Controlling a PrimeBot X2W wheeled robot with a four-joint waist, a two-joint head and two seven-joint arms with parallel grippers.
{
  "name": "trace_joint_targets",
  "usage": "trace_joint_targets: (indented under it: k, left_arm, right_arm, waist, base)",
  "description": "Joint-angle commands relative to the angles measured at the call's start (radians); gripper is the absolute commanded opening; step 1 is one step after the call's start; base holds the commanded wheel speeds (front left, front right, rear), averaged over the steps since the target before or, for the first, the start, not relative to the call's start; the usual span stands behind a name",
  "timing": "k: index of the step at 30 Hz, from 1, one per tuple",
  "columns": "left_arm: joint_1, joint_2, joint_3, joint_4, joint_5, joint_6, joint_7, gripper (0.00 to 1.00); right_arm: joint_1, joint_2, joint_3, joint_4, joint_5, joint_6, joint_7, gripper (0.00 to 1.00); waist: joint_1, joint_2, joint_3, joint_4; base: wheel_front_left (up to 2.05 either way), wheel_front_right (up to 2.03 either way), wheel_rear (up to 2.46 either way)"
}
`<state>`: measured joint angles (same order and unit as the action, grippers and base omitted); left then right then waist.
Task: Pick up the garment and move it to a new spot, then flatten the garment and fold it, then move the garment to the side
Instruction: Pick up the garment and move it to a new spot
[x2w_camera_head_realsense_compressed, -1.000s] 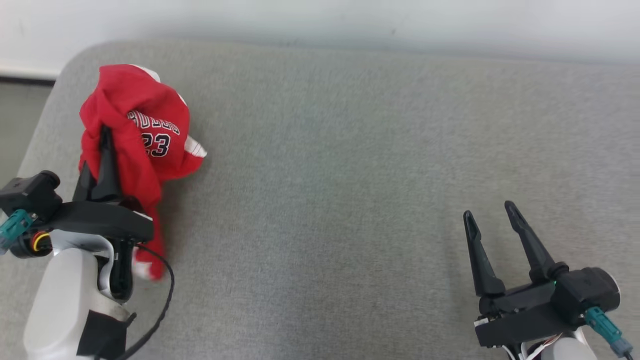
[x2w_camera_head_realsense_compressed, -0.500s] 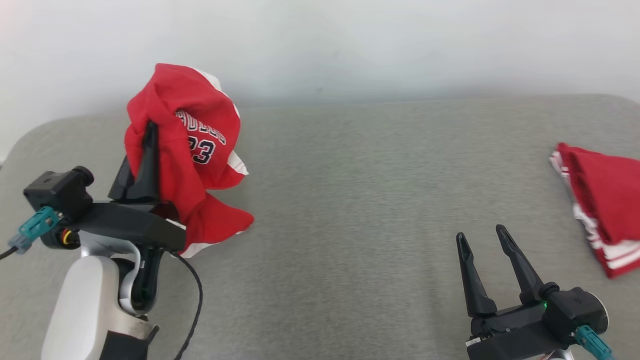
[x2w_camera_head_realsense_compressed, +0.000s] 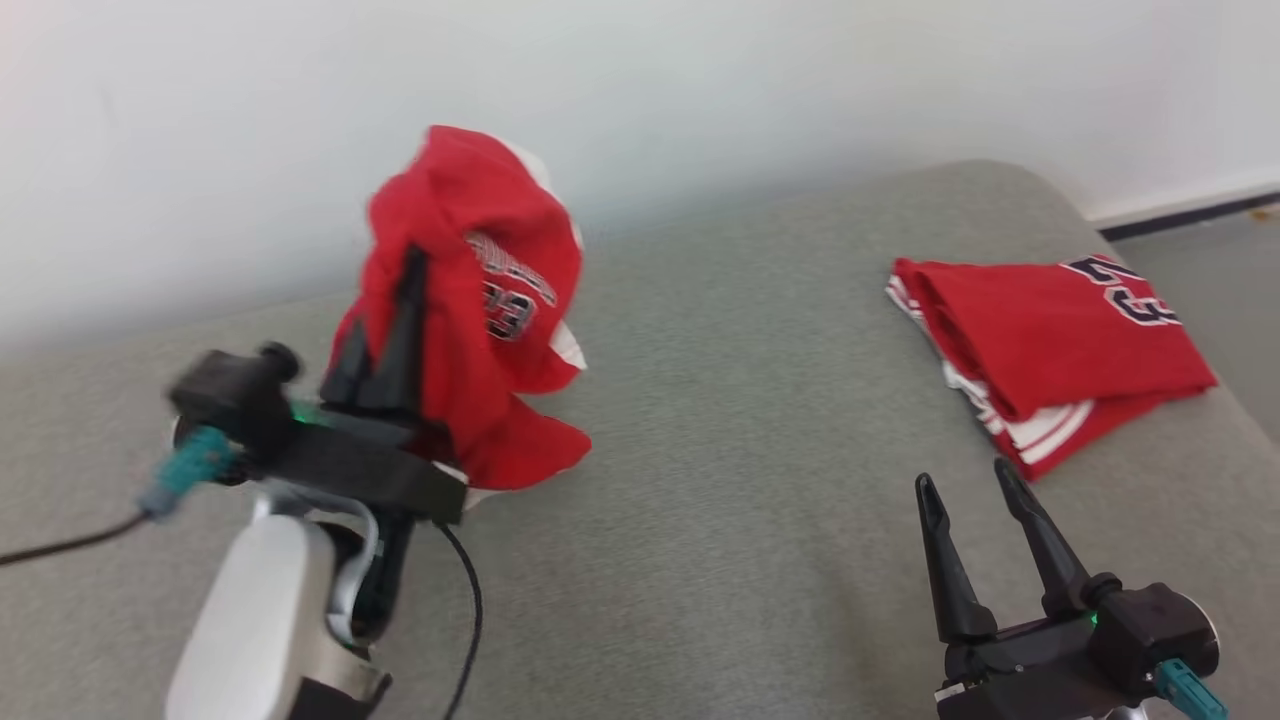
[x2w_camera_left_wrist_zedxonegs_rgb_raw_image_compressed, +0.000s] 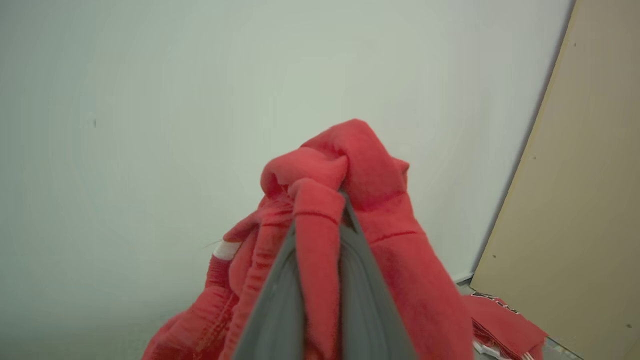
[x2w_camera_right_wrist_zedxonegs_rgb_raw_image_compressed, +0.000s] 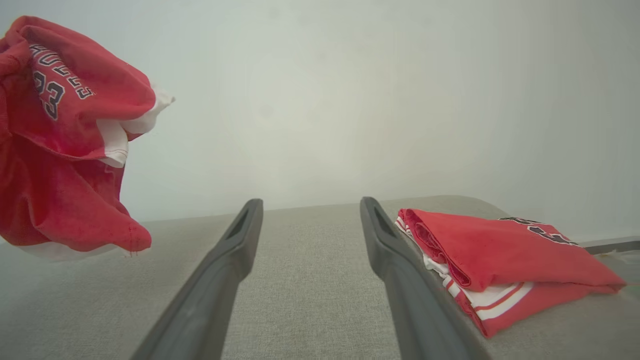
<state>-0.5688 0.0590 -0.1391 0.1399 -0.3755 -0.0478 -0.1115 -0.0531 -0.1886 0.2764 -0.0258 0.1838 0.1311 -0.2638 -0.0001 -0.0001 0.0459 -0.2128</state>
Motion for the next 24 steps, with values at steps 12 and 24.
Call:
trace_joint_targets:
  k: [12,24]
  left_arm:
    - [0.125,0.004,-0.178,0.189,0.159,-0.016,-0.15,0.0]
    - [0.298,-0.007,-0.268,0.217,0.127,-0.037,-0.154,0.35]
  right_arm:
    - [-0.013,0.011,-0.021,-0.022,-0.007,-0.001,0.0,1.0]
    - [-0.004,0.005,-0.024,-0.013,-0.009,-0.001,0.0,1.0]
  waist:
    - [0.0001,0.0001,0.071,-0.051]
    - [0.0001,0.0001,0.064,0.0]
  base:
    - [0.0,0.0,0.0]
    - [0.0,0.0,0.0]
